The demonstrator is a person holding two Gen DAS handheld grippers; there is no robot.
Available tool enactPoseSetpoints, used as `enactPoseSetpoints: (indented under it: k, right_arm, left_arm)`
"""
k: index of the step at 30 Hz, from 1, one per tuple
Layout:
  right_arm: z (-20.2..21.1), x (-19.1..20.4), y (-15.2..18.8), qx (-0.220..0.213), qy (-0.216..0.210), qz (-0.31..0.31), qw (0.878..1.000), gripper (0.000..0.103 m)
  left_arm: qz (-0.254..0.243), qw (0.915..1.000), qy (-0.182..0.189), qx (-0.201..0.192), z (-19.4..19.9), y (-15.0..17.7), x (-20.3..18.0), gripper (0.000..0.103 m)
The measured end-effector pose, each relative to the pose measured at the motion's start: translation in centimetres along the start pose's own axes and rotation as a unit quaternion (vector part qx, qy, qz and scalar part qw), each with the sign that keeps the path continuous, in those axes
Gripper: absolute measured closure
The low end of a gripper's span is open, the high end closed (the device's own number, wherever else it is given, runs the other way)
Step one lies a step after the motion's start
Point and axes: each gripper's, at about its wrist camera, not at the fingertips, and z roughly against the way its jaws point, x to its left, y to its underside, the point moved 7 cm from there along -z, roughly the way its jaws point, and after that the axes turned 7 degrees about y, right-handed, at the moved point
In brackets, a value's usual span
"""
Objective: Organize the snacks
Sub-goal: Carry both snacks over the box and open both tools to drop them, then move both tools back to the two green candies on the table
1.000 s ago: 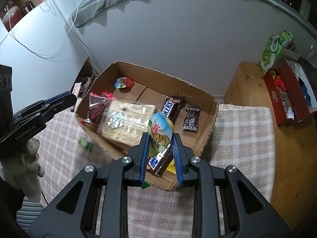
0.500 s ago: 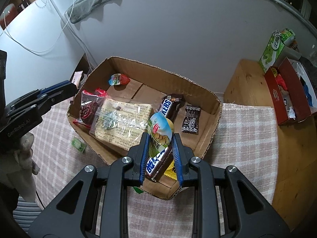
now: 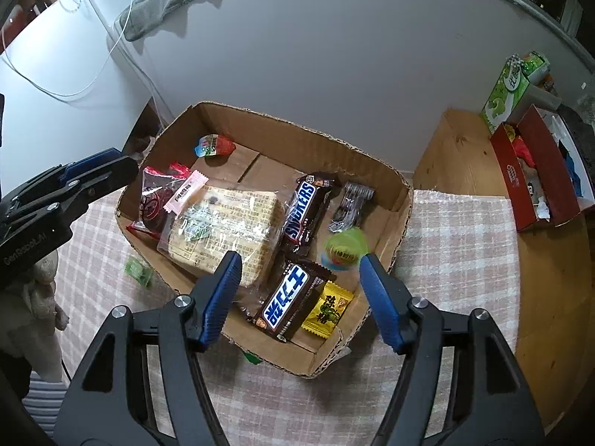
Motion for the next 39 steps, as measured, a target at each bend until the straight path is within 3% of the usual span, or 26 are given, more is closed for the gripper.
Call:
enactPoseSetpoints:
  k: [5,16,22,29,34,39]
  right_arm:
    - [0.5,0.0,0.3,-0.004,0.001,-0.001,1.0,0.028]
    - [2.8,0.2,2.4,-0.027,-0.024,-0.015,0.999,0.027]
    - [4.8,1.4,5.5,-0.037,-0.075,-0.013,0.996,0.027]
    - [3.8,4.2,9.9,-0.004,-0.111,0.035,0.993,0.028]
    - [1.7,5.2,11.0,0.012,-0.113,0.053,0.992,0.041]
    - [-0.6,5.3,10.9,0.014,-0.103,0.064,0.993,0.044]
  left_arm:
    - [0.002,1.0,-0.004,-0.005,0.7,0.2,0.4,0.06]
    - [0.035,0.9989,-0.013,-0.029,5.0,1.9,4.2,0.06]
    - [0.078,0.9963,-0.024,-0.025,7.5,6.0,7.5,0.059]
    - [0.098,0.9949,-0.011,0.017,7.1,11.3,8.0,0.06]
    - [0.106,0.994,0.01,0.024,6.2,12.5,7.5,0.059]
    - [0.09,0.9951,0.028,0.031,4.3,11.5,7.2,0.06]
